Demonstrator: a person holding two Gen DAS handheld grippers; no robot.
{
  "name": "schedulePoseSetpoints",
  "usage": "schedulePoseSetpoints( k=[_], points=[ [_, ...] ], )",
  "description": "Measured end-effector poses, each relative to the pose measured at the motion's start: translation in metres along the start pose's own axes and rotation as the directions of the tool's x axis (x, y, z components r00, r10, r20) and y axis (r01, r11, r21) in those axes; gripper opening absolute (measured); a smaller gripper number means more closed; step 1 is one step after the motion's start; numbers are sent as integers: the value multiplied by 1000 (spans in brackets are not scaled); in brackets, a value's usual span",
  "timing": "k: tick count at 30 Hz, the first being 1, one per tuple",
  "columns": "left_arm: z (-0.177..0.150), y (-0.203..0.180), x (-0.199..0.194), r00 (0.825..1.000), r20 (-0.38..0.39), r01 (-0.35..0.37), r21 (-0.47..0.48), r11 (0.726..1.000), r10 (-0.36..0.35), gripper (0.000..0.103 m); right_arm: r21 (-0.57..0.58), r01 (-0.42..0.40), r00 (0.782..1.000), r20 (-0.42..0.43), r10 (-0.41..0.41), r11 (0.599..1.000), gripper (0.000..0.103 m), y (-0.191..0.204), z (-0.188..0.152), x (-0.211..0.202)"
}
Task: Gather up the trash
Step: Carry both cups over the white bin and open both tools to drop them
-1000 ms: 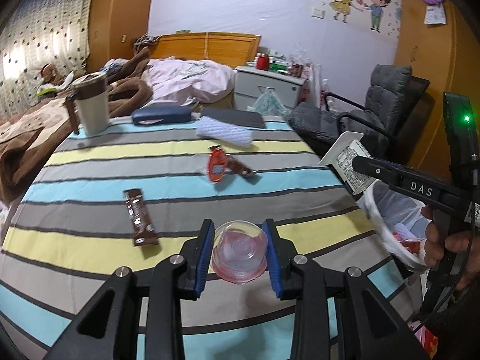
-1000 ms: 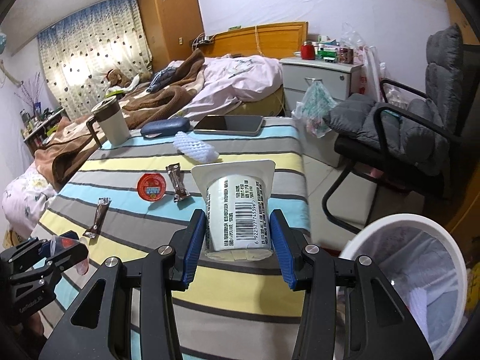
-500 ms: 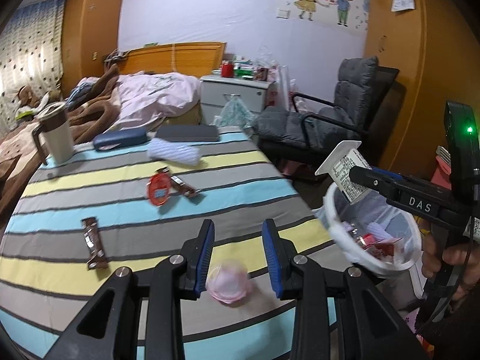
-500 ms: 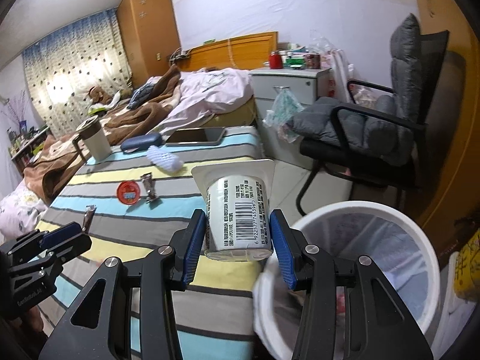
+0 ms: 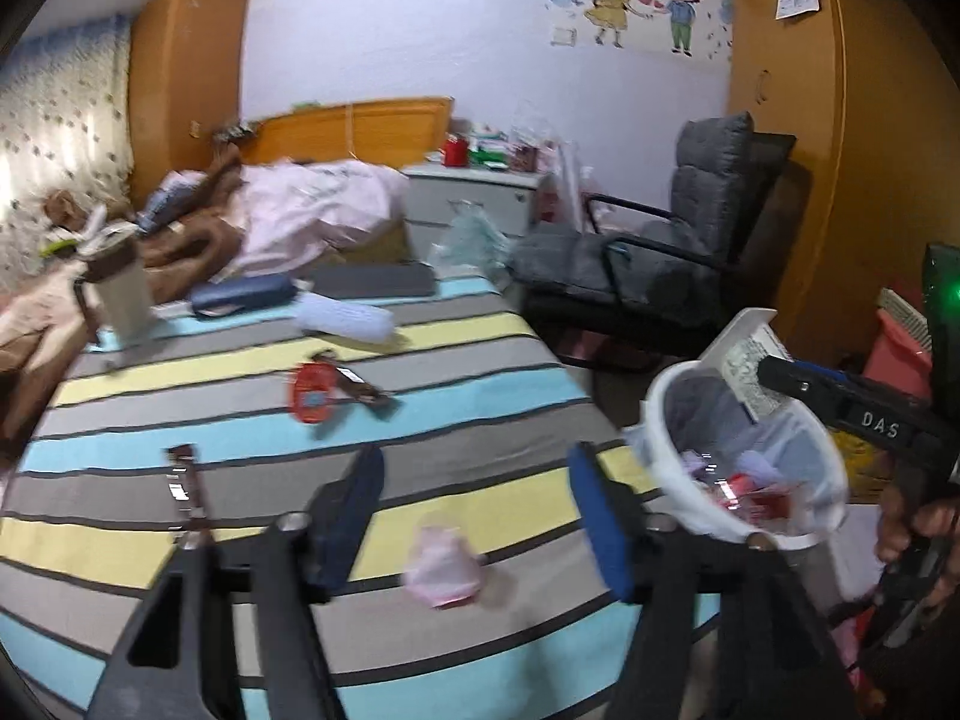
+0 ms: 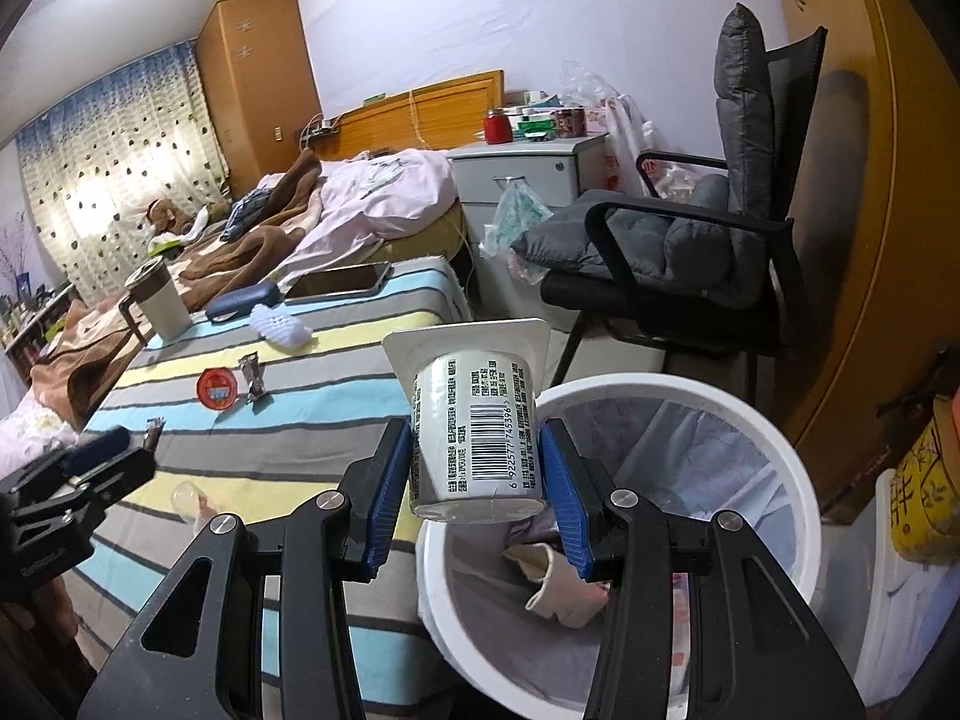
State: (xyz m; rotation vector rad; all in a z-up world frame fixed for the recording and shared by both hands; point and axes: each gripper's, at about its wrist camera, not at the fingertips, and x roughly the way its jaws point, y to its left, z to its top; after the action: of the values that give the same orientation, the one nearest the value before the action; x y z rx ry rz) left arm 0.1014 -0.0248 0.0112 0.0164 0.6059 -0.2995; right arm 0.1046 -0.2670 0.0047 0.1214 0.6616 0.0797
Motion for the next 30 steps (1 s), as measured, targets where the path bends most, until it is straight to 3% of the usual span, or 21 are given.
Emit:
schedulePoseSetpoints(
  k=[6, 15, 26, 30],
  points=[
    [-13, 22, 2, 998, -45, -35, -31, 999, 34, 67, -11, -31, 999, -9, 31, 999, 47, 7, -4, 3],
    [-30, 16, 30, 993, -105, 43, -58, 997, -49, 67, -29, -46, 999, -25, 45, 999, 47, 17, -10, 4],
    [-42, 10, 58, 982, -188, 6, -50, 999, -15, 33, -43, -57, 998, -37, 55, 997, 47, 23, -12, 5],
    [-41, 9, 57, 983, -185, 4, -42, 999, -12, 33, -47, -60, 998, -38, 58, 997, 47, 24, -13, 4]
  ],
)
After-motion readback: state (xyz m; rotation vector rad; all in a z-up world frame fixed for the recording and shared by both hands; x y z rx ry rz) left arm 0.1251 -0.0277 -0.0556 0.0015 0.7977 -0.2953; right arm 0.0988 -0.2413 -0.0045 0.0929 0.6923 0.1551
